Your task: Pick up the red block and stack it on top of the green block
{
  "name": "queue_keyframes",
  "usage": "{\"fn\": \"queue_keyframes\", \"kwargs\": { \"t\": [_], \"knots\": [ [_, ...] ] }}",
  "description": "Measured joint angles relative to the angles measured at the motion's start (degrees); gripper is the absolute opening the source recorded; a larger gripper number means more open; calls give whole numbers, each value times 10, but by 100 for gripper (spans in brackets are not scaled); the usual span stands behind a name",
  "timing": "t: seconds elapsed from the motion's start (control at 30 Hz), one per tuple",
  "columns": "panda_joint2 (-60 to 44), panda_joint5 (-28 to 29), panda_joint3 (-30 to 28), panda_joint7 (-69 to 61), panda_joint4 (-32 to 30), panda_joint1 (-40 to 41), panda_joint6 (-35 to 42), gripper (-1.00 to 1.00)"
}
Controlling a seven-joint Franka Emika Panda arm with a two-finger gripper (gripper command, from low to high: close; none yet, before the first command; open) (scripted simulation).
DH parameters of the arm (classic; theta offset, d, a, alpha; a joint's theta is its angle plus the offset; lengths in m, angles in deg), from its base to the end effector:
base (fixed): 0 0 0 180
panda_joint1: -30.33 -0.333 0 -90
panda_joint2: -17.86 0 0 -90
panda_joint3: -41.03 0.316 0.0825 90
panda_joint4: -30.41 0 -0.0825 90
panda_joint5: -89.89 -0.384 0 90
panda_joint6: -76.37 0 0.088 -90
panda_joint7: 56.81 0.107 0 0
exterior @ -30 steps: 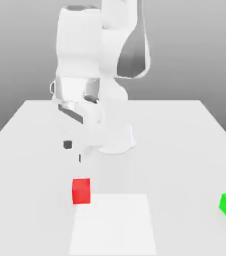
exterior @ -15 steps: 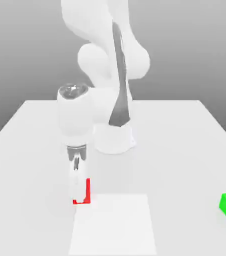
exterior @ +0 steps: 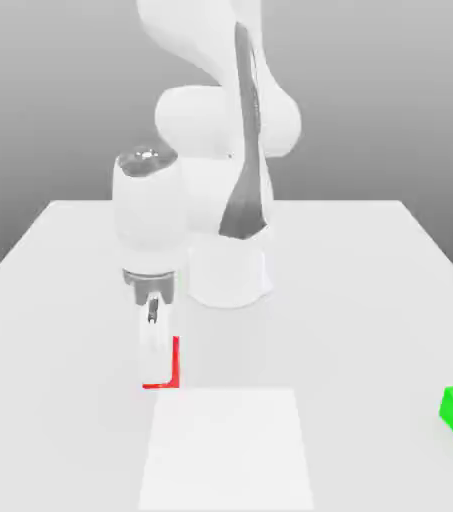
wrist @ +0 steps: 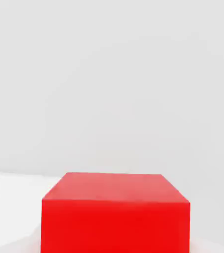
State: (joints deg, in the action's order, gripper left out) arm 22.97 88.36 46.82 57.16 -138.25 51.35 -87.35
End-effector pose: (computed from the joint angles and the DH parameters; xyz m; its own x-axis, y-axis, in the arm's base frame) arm 0.3178 -0.0894 0.2033 -0.6520 -0.7582 0.0002 -0.7582 0.6520 -0.0030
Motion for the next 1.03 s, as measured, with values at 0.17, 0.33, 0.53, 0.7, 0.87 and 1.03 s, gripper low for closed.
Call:
{"fn": "queue_keyframes", "kwargs": {
  "t": [0.17,0.33,0.53,0.7,0.87,1.03],
  "knots": [
    [-28,17,47,-102,51,-82,50,-100],
    [-77,44,96,-232,119,-178,91,-100],
    [-117,70,166,-391,195,-249,130,-100],
    [-136,94,229,-515,254,-293,149,-100],
    [-212,177,220,-526,294,-340,107,-100],
    [-241,207,198,-506,297,-359,87,100]
  ]
}}
